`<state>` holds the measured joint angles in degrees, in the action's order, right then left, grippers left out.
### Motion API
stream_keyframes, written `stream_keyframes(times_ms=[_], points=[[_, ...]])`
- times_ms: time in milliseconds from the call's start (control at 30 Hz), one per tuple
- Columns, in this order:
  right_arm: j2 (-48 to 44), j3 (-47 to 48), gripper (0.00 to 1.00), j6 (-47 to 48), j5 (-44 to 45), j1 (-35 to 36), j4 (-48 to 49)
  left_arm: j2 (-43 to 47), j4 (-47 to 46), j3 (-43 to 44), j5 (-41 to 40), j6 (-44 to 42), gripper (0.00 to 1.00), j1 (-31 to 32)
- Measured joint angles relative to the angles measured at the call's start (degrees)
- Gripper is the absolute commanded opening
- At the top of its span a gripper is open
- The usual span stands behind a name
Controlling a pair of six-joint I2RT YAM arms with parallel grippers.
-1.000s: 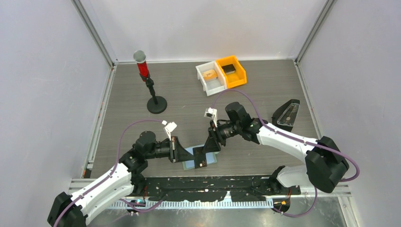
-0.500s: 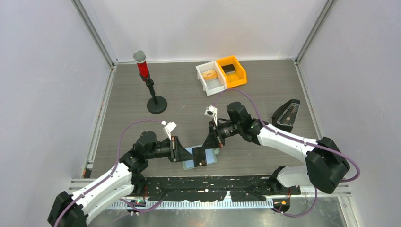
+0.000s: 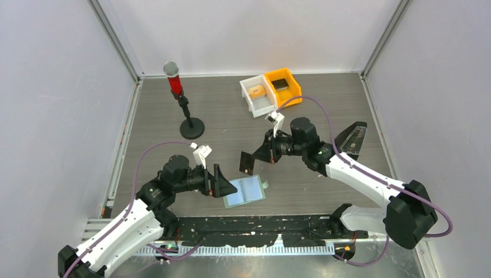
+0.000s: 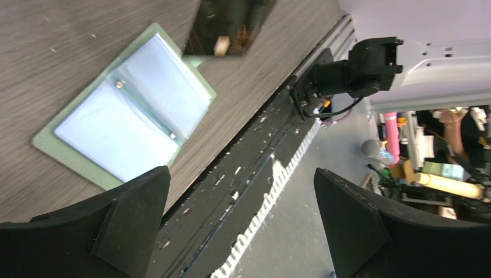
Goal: Take the credit cards out of the card holder
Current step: Place the credit card in the storage box.
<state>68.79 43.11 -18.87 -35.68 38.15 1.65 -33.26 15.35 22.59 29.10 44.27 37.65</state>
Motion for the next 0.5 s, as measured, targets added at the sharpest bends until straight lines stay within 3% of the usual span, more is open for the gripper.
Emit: stream_keyframes(times_ms=[233, 500], points=[[2.14, 6.38, 0.05, -4.26, 12.02, -6.23, 1.68, 0.50, 8.68, 3.02, -6.08, -5.62, 0.99, 0.00], [11.98, 13.44, 0.05, -8.33, 25.33, -16.83, 8.31, 5.77, 14.73, 5.01, -17.73, -7.50, 0.99, 0.00]])
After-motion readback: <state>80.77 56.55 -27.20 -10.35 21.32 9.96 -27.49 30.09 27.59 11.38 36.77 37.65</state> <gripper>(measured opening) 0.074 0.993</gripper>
